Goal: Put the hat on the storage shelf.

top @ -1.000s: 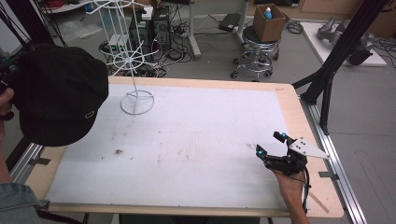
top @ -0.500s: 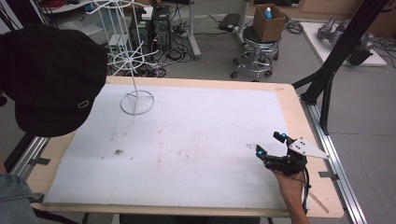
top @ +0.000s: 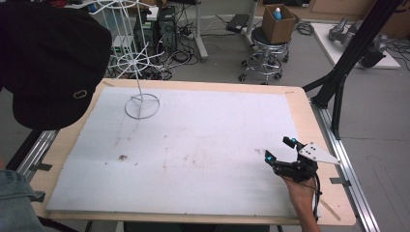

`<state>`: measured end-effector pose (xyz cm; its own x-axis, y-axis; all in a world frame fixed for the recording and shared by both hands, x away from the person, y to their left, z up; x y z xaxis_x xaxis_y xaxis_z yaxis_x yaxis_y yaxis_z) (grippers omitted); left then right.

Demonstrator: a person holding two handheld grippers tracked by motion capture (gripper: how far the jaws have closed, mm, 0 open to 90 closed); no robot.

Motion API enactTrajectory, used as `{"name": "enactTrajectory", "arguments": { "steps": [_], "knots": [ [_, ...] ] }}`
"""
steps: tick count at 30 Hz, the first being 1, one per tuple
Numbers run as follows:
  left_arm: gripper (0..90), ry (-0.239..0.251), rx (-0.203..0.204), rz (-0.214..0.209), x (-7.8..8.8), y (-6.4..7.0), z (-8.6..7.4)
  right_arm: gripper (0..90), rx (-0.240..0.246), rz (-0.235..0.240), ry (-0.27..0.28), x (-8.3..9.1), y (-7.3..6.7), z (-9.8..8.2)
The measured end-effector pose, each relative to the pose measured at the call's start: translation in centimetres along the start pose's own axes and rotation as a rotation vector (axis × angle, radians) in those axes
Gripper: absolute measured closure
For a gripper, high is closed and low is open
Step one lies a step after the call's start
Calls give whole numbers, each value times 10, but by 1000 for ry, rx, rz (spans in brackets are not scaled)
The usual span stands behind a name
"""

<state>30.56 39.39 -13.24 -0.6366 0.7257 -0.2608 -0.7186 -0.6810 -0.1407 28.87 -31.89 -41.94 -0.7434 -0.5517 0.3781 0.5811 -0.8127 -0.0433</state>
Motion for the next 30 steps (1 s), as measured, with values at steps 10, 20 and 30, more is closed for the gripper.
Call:
{"name": "enactTrajectory", "arguments": {
  "steps": [10,20,30],
  "knots": [
    [863,-12,-21,-21,-18,-1,13,102,2,-1,-10,2,-1,-1],
    [863,36,-17,-14,-8,-4,27,102,7,-6,-18,3,-1,-2],
    [863,95,-1,-8,-20,-11,37,102,2,-6,-24,2,0,-2]
  ]
}}
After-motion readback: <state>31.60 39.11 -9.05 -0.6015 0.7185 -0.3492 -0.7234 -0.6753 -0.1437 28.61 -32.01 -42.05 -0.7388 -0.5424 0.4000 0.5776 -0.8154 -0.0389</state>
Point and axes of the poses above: each handheld gripper's, and its own axes: x roughly backward along the jaws, z roughly out of its top, y roughly to its right, the point moved 1 cm from there along -x, roughly forward along the jaws, and after that the axes turned 10 degrees about -y, right-handed, at the moved point
